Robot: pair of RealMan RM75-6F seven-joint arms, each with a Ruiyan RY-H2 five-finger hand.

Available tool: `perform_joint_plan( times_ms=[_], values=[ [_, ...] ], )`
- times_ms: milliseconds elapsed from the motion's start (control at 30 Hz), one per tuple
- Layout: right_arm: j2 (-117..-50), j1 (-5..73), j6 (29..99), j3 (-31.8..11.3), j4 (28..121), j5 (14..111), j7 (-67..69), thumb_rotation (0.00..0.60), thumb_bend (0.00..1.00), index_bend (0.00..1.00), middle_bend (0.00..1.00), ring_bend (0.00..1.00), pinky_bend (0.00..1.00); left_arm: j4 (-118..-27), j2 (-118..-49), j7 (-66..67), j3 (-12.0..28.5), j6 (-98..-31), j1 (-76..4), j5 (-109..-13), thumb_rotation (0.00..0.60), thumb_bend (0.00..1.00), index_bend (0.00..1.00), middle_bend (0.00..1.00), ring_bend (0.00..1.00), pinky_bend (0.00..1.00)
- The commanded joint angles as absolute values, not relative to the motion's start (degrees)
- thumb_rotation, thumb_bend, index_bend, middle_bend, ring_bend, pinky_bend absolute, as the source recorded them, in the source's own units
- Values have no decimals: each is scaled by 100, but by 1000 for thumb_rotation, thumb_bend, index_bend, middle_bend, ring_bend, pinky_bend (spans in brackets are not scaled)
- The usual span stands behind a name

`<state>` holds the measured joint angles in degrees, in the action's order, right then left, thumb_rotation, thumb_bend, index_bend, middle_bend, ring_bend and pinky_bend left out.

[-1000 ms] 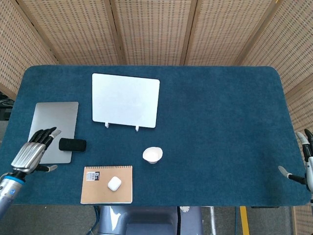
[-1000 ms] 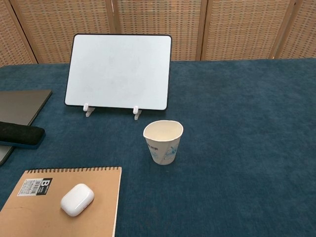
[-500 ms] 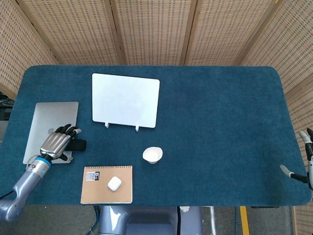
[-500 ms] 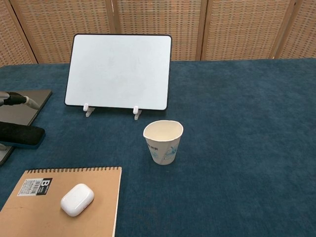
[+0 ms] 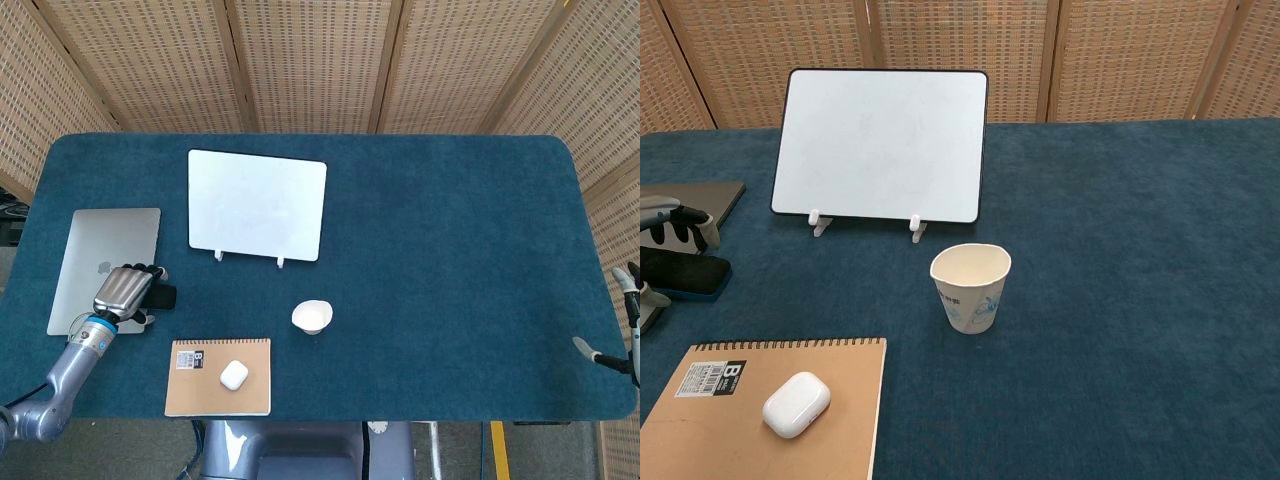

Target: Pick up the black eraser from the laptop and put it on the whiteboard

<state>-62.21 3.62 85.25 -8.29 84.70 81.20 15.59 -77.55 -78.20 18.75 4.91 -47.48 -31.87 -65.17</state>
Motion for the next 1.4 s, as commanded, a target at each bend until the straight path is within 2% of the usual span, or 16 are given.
perform_joint_plan(
  times_ms=[33, 267, 567, 767, 833, 933, 1200, 1400],
  values=[
    [-6224, 367, 8519, -825, 8468, 8128, 1556, 600, 0, 0, 0, 0, 0, -7697, -7889, 1970, 478, -4810, -3197, -6395, 600, 60, 331, 357, 315, 342],
    [-6223, 362, 8521, -823, 8473, 8131, 1570, 600, 0, 0, 0, 0, 0, -7580, -8014, 2051, 490, -4975, -3200, -6330, 600, 129, 479, 511, 468, 505],
    [-6212, 362, 8514, -821, 8475, 8138, 1609, 600, 0, 0, 0, 0, 0, -7723, -7931, 1887, 519, -5305, -3160, -6570, 600, 142, 506, 527, 481, 514],
    [-6202, 363, 8503, -817, 8463, 8147, 1661, 600, 0, 0, 0, 0, 0, -7715, -7942, 1252, 688, -6489, -3064, -7682, 600, 122, 517, 526, 481, 514],
    [-6204, 366, 8499, -808, 8462, 8163, 1661, 600, 0, 0, 0, 0, 0, -7475, -8141, 936, 861, -7067, -3101, -8089, 600, 114, 521, 526, 481, 514],
    [-6205, 379, 8469, -804, 8454, 8162, 1670, 600, 0, 0, 0, 0, 0, -7119, -8462, 674, 1175, -7419, -3309, -8268, 600, 106, 524, 526, 481, 514],
    [-6213, 435, 8300, -829, 8388, 8054, 1758, 600, 0, 0, 0, 0, 0, -5929, -9433, 366, 1841, -7382, -4006, -7983, 600, 92, 532, 526, 481, 514],
    [-6227, 493, 8150, -853, 8311, 7967, 1824, 600, 0, 0, 0, 0, 0, -4950, -10120, 177, 1989, -7045, -4363, -7682, 600, 93, 532, 526, 481, 514]
  ],
)
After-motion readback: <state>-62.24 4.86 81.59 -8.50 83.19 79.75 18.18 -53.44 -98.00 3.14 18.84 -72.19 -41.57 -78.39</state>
